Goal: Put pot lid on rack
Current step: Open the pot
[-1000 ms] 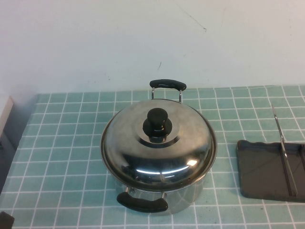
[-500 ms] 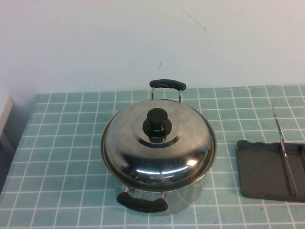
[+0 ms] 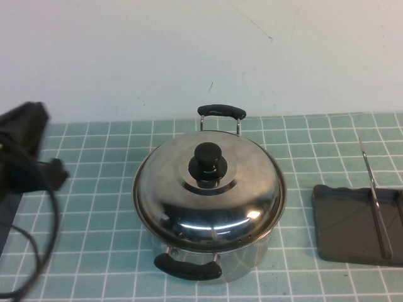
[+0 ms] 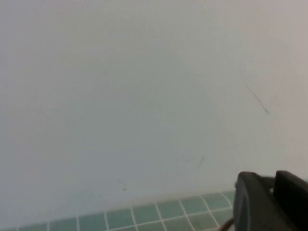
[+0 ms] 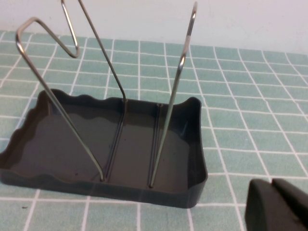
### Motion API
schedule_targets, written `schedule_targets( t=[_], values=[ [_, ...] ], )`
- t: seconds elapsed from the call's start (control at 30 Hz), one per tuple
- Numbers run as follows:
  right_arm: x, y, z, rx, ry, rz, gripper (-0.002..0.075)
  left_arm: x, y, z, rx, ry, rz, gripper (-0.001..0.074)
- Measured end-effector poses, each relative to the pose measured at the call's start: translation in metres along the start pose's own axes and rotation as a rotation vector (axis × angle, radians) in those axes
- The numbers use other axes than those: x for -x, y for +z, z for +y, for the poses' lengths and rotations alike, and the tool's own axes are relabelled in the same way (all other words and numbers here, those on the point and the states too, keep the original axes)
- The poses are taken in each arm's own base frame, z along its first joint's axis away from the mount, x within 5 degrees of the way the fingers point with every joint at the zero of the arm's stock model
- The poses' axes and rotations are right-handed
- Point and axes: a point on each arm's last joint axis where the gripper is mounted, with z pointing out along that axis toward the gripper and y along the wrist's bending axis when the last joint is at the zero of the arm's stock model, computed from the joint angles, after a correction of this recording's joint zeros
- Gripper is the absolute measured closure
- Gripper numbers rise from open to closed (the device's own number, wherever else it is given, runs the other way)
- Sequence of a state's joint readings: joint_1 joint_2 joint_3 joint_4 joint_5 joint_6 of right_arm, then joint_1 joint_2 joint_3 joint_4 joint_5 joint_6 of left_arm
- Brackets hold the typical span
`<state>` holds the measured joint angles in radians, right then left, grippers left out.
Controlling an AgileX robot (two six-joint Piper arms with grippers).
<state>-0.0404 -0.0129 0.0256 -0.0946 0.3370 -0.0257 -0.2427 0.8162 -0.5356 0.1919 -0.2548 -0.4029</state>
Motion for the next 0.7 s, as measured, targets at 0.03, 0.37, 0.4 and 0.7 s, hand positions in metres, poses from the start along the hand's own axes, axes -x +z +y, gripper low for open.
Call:
schedule_targets(
  t=[0.03,0.37,0.4,0.7],
  values=[
    [0.000,0.000,0.000,0.000,0.000,0.000,0.0727,-0.004,0.009,-0.008,-0.045,0.056,0.028,0.0659],
    [0.000,0.000,0.000,0.000,0.000,0.000,0.0727,-0.059,0.072,-0.076,-0.301,0.211,0.084,0.0148],
    [0.000,0.000,0.000,0.000,0.000,0.000,0.0727,-0.066,0.078,-0.078,-0.305,0.210,0.090,0.0132],
    [0.000,0.000,0.000,0.000,0.000,-0.001,0.0727,-0.107,0.116,-0.086,-0.308,0.135,0.127,0.0105]
  ],
)
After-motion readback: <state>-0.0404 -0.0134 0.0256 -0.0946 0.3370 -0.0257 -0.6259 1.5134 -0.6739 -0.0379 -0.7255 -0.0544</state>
